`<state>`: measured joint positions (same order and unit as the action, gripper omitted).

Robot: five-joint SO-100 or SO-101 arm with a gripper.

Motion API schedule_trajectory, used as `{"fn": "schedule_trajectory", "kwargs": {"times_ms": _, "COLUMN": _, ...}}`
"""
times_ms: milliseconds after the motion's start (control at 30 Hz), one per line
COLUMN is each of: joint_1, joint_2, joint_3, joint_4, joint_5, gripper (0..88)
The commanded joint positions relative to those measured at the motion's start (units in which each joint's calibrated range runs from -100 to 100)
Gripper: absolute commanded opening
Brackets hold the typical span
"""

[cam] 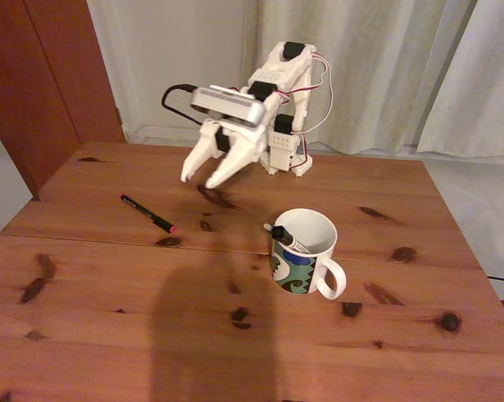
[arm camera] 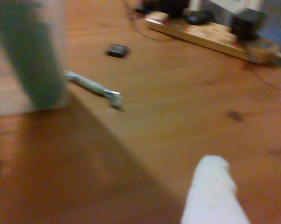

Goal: Clean up the desk and place the pens and markers into the cup

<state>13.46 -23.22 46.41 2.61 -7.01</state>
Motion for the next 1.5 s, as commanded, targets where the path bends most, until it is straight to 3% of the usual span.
{"fn": "schedule_trajectory", "kwargs": {"times_ms": 0, "joint_1": 2.9, "joint_2": 0.3, "joint_3": -3.1, "joint_4": -0.8, "joint_5": 0.0, "gripper": 0.0}}
{"fn": "schedule_trajectory", "kwargs": {"times_ms": 233, "joint_1": 9.2, "joint_2": -0.2, "joint_3": -3.1, "joint_4": -1.0, "joint_5": 1.0, "gripper": 0.6}}
{"fn": "schedule_trajectory", "kwargs": {"times_ms": 467, "joint_1": 14.4, "joint_2": -0.2, "joint_3": -3.1, "joint_4": -0.8, "joint_5": 8.7, "gripper": 0.6}}
{"fn": "schedule_trajectory", "kwargs": {"times_ms": 667, "joint_1": 19.7, "joint_2": -0.2, "joint_3": 0.0, "joint_4": -0.8, "joint_5": 19.5, "gripper": 0.8}}
{"fn": "schedule_trajectory", "kwargs": {"times_ms": 767, "joint_1": 20.7, "joint_2": -0.3, "joint_3": 0.6, "joint_4": -1.2, "joint_5": 21.0, "gripper": 0.8}}
{"fn": "schedule_trajectory", "kwargs": {"times_ms": 1200, "joint_1": 19.9, "joint_2": -0.3, "joint_3": 1.0, "joint_4": -1.5, "joint_5": 13.5, "gripper": 0.5}}
{"fn": "schedule_trajectory", "kwargs": {"times_ms": 1467, "joint_1": 13.7, "joint_2": -0.2, "joint_3": 1.1, "joint_4": -4.2, "joint_5": -5.5, "gripper": 0.7}}
